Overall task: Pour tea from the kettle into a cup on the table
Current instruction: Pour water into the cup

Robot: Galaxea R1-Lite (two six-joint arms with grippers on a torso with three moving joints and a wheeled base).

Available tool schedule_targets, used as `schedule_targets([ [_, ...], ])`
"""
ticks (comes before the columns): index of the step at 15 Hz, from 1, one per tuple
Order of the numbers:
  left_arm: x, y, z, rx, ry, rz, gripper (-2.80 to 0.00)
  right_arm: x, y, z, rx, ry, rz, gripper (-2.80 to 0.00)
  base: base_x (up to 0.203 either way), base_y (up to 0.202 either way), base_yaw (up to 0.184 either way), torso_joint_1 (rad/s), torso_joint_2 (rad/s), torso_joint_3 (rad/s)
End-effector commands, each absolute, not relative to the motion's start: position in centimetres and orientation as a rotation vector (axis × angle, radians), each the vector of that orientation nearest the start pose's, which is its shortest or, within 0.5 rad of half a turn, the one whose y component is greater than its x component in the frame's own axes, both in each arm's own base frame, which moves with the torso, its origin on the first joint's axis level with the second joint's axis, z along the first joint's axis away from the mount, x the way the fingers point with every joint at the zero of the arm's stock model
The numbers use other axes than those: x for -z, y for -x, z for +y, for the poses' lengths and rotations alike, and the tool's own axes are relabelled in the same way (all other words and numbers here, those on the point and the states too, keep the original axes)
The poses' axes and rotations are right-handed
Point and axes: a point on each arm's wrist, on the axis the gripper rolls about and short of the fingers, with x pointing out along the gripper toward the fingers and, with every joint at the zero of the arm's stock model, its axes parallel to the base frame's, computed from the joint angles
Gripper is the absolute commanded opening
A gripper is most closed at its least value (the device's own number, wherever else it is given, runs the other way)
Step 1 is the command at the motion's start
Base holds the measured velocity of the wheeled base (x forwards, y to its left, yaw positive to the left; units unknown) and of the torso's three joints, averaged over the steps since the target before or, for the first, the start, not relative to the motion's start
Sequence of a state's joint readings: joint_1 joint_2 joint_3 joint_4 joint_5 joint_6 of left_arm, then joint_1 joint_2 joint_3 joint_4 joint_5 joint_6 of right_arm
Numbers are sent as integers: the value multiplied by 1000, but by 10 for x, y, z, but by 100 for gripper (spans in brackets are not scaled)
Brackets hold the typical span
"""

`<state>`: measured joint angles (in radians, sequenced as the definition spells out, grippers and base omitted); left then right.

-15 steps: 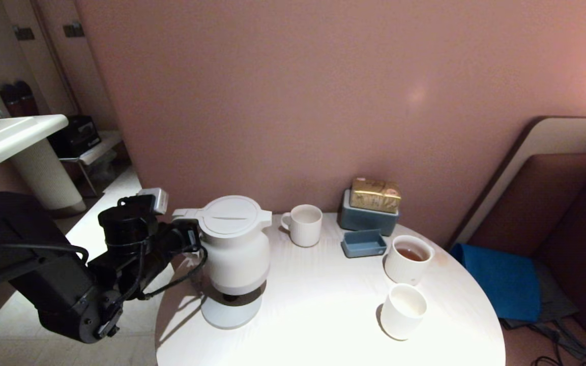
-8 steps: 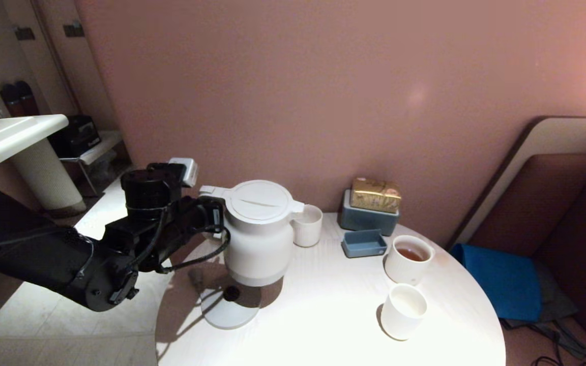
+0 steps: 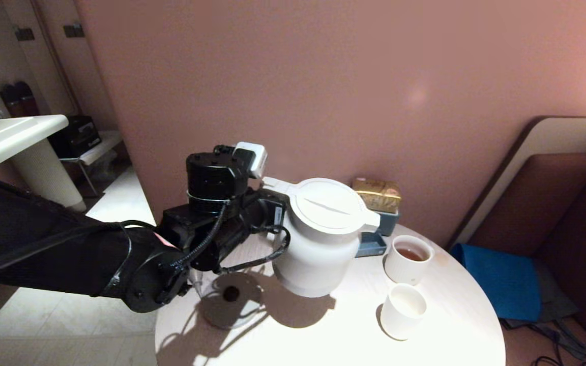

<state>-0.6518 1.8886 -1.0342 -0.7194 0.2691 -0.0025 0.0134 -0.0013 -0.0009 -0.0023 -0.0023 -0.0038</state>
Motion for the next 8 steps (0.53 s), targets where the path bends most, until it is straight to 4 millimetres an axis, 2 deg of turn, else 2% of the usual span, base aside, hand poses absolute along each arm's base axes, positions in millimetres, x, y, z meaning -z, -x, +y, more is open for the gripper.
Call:
schedule_targets([
  [1,-176,-300,-232,397,-90,137,-280,-76,23,0,-11,5,-5,0,0,0,0,0,0,0],
  [8,-151,-310,-261,415,-170,161,-280,-76,23,0,-11,5,-5,0,0,0,0,0,0,0],
])
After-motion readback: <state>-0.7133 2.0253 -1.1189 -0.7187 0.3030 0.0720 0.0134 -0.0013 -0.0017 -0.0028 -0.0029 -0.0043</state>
